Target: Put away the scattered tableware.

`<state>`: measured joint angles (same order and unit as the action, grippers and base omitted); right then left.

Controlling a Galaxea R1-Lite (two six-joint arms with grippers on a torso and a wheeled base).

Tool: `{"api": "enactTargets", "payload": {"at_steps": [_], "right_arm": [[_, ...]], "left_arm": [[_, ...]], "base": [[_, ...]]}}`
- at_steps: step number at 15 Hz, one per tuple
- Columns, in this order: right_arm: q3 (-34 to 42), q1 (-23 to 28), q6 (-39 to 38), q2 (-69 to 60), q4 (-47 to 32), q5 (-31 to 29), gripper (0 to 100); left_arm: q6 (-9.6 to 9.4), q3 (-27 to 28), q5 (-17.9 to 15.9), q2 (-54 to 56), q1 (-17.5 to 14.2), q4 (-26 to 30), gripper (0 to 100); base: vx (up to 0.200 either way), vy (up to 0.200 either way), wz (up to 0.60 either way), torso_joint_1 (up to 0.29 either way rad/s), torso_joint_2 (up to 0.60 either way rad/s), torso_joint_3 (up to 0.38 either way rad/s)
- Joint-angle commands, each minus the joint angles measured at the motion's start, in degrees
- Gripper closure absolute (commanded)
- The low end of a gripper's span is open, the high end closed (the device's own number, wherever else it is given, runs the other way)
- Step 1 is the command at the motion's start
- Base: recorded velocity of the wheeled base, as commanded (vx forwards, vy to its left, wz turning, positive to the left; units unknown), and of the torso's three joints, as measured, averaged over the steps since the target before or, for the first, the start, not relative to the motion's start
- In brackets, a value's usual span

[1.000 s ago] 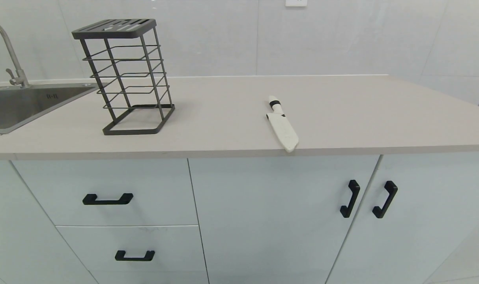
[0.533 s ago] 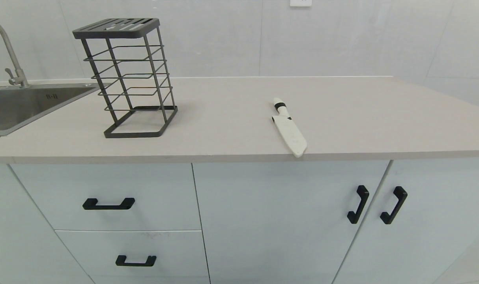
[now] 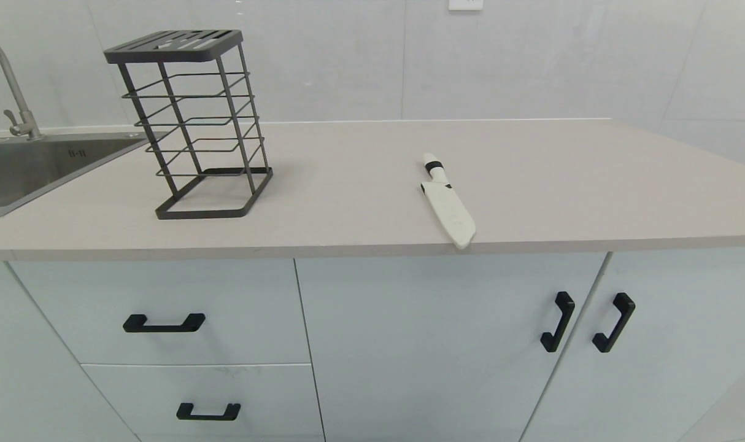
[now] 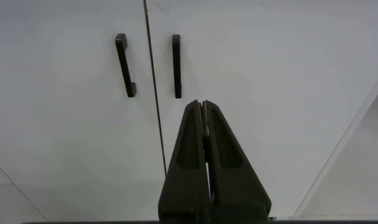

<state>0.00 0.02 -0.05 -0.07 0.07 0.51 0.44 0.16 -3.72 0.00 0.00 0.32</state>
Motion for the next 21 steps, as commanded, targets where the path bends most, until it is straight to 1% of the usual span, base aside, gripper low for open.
{"api": "enactTargets", "payload": {"at_steps": [1, 13, 18, 21], "right_arm": [[0.0, -0.02, 0.05, 0.07, 0.01, 0.02, 100], [0.0, -0.02, 0.4, 0.07, 0.01, -0.07, 100], [0.0, -0.02, 0.4, 0.07, 0.01, -0.07, 100], [0.0, -0.02, 0.31, 0.07, 0.01, -0.07, 100]], "left_arm": [[0.0, 0.02, 0.03, -0.09, 0.0, 0.03, 0], [0.09, -0.07, 0.03, -0.09, 0.0, 0.03, 0], [0.35, 0.02, 0.03, -0.09, 0.0, 0.03, 0], [0.35, 0.02, 0.03, -0.09, 0.0, 0.03, 0]], "base": [[0.0, 0.0, 0.0, 0.0, 0.0, 0.0], [0.0, 0.0, 0.0, 0.0, 0.0, 0.0], [0.0, 0.0, 0.0, 0.035, -0.3, -0.272], [0.0, 0.0, 0.0, 0.03, -0.14, -0.121]]}}
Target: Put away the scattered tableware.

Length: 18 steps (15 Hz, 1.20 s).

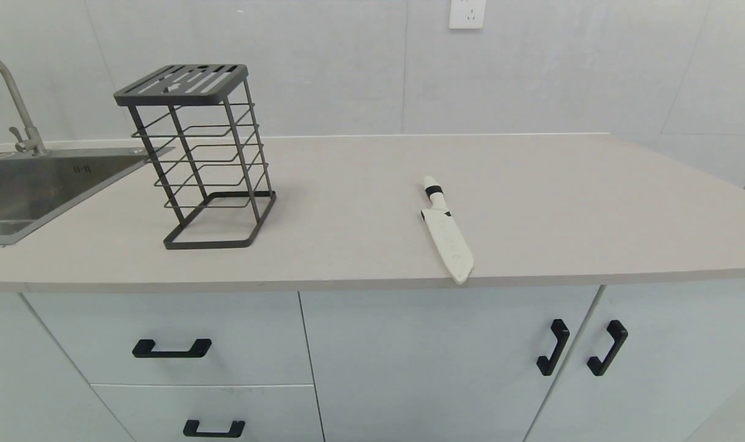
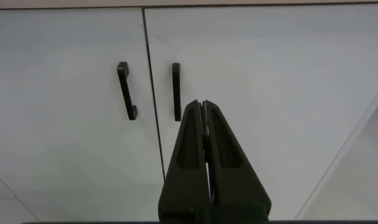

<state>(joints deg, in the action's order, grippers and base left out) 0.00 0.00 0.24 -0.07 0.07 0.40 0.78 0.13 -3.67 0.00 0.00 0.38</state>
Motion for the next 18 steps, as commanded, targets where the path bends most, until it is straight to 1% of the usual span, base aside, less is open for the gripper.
{"api": "enactTargets", "payload": {"at_steps": [1, 9, 18], "right_arm": [[0.0, 0.0, 0.02, 0.07, 0.01, 0.04, 100], [0.0, 0.0, 0.02, 0.07, 0.01, 0.04, 100], [0.0, 0.0, 0.02, 0.07, 0.01, 0.04, 100]], "left_arm": [[0.01, -0.05, -0.02, -0.09, 0.0, -0.03, 0], [0.1, -0.05, -0.02, -0.09, 0.0, -0.03, 0], [0.1, -0.05, -0.02, -0.09, 0.0, -0.03, 0]], "base": [[0.0, 0.0, 0.0, 0.066, -0.29, -0.232], [0.0, 0.0, 0.0, 0.122, -0.44, -0.322], [0.0, 0.0, 0.0, 0.192, -0.51, -0.321]]}}
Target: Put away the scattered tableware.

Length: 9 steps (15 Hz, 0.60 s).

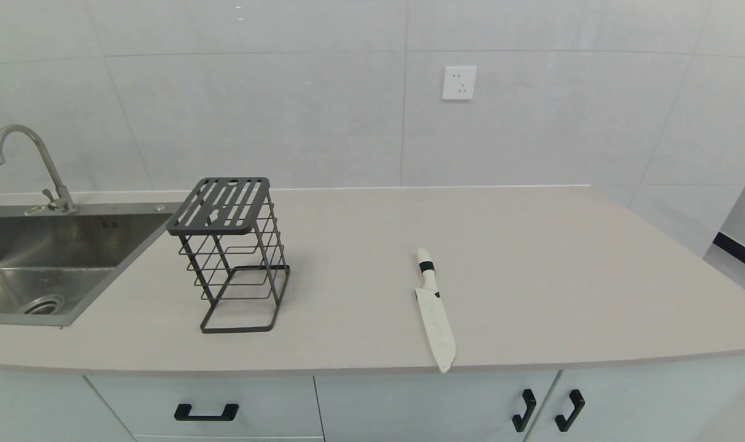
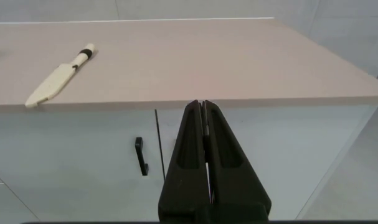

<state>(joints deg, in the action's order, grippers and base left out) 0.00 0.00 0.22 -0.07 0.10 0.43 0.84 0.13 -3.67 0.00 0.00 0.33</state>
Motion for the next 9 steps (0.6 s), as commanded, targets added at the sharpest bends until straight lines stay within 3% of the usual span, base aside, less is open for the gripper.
{"api": "enactTargets", "payload": {"at_steps": [1, 3, 9], "right_arm": [[0.0, 0.0, 0.04, 0.07, -0.01, 0.01, 100], [0.0, 0.0, 0.04, 0.07, -0.01, 0.01, 100], [0.0, 0.0, 0.04, 0.07, -0.01, 0.01, 100]], "left_arm": [[0.04, -0.05, -0.02, -0.09, 0.0, 0.02, 0], [-0.05, -0.05, -0.02, -0.09, 0.0, 0.02, 0], [-0.05, 0.04, 0.07, -0.09, 0.0, 0.02, 0]], "base": [[0.2, 0.0, 0.0, 0.222, -0.56, -0.315], [0.2, 0.0, 0.0, 0.102, -0.26, -0.151], [0.0, 0.0, 0.0, 0.015, -0.02, -0.015]]}}
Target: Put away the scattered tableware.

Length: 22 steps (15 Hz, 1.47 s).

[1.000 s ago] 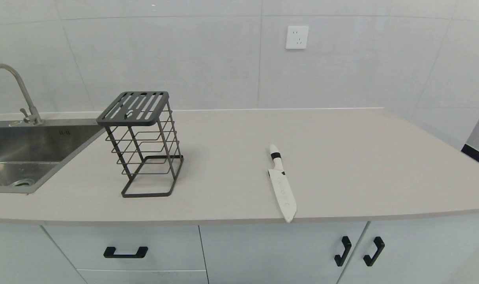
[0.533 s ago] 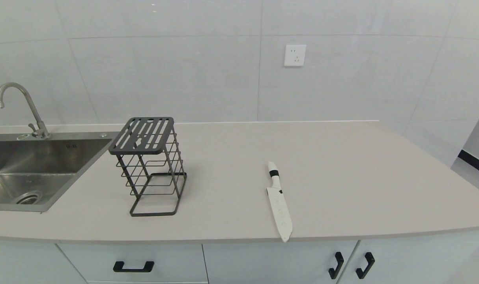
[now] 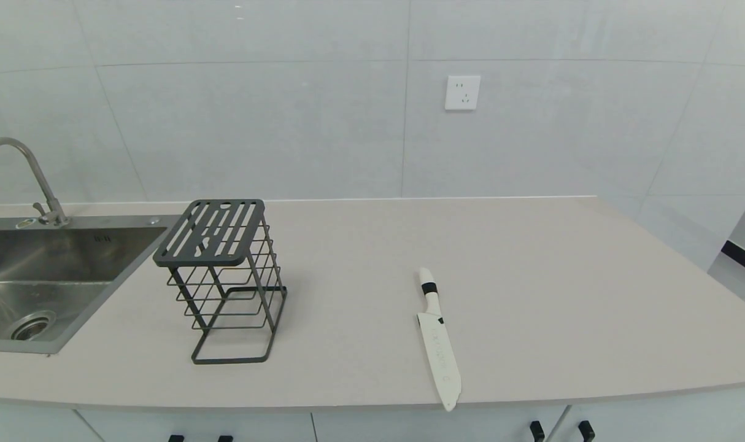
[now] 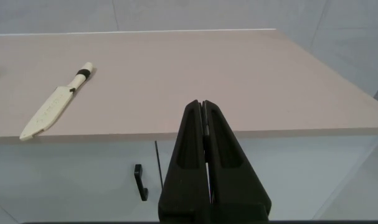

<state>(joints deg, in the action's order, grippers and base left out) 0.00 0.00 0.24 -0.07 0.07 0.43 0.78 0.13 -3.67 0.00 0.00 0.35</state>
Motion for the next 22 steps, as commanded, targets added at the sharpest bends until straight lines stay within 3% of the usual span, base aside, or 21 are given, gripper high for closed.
{"api": "enactTargets", "payload": {"at_steps": [1, 7, 12, 22], "right_arm": [[0.0, 0.0, 0.02, 0.07, 0.01, 0.01, 100], [0.0, 0.0, 0.11, 0.07, 0.01, 0.01, 100], [0.0, 0.0, 0.02, 0.07, 0.01, 0.01, 100], [0.0, 0.0, 0.02, 0.07, 0.01, 0.01, 100]], "left_arm": [[0.01, 0.04, -0.02, -0.09, 0.0, 0.0, 0], [0.01, -0.05, 0.07, -0.09, 0.0, 0.0, 0], [0.01, -0.05, 0.07, -0.09, 0.0, 0.0, 0], [0.1, -0.05, 0.07, -0.09, 0.0, 0.0, 0]], "base": [[0.0, 0.0, 0.0, 0.0, 0.0, 0.0], [0.0, 0.0, 0.0, 0.0, 0.0, 0.0], [0.0, 0.0, 0.0, 0.265, -0.07, 0.183], [0.0, 0.0, 0.0, 0.141, -0.05, 0.082]]}}
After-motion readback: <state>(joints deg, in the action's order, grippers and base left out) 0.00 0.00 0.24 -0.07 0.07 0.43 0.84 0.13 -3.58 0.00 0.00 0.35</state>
